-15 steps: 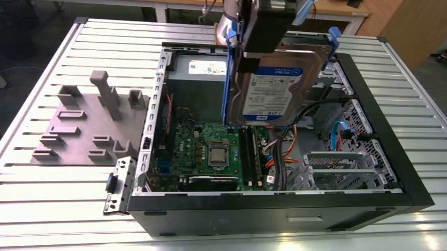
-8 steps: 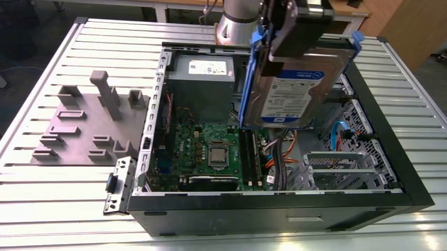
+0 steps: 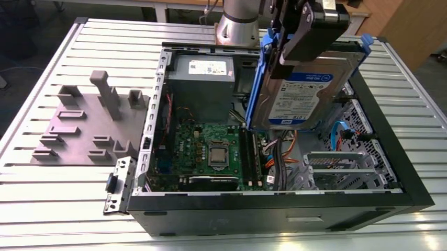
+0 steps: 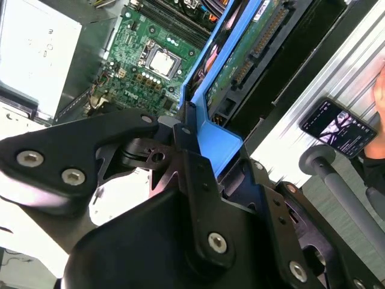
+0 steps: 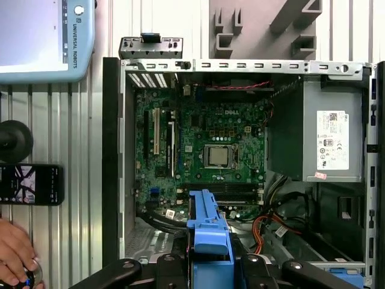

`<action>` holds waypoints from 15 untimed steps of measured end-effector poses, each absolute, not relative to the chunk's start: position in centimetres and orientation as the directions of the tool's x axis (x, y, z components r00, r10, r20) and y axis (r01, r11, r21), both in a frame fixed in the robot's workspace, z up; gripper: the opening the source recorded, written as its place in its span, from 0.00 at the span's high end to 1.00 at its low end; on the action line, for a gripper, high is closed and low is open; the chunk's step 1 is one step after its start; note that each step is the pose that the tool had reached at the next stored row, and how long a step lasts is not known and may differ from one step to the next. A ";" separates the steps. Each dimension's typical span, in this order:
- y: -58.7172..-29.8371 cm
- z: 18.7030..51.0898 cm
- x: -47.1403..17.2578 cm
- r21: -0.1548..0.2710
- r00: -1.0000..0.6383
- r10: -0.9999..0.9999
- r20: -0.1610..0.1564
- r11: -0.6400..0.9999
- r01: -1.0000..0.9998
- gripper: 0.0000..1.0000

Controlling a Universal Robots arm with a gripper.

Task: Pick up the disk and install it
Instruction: 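Insert the disk into the insertion slot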

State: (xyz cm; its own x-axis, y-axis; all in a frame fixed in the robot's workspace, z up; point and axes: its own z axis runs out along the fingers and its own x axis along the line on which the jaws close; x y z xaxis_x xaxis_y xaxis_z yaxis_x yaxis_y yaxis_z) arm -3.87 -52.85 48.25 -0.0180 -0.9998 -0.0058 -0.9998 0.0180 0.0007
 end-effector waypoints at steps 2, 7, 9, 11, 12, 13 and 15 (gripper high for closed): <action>-52.9 48.3 -3.9 0.001 -0.018 -1.000 -0.006 0.018 -1.000 0.64; -52.9 48.3 -3.9 0.001 -0.018 -1.000 -0.006 0.018 -1.000 0.64; -52.9 48.2 -3.9 0.001 -0.018 -1.000 -0.006 0.018 -1.000 0.64; -53.0 48.2 -3.9 0.001 -0.018 -1.000 -0.006 0.018 -1.000 0.64; -53.2 48.2 -3.9 0.001 -0.018 -1.000 -0.006 0.018 -1.000 0.64; -53.5 48.2 -3.8 0.001 -0.018 -1.000 -0.006 0.018 -1.000 0.64; -54.0 48.1 -3.7 0.001 -0.018 -1.000 -0.006 0.018 -1.000 0.64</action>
State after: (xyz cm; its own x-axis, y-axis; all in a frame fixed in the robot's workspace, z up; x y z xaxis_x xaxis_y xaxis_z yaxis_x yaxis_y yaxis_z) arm -3.71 -53.96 48.09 -0.0179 -0.9998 -0.0058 -0.9998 0.0179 0.0015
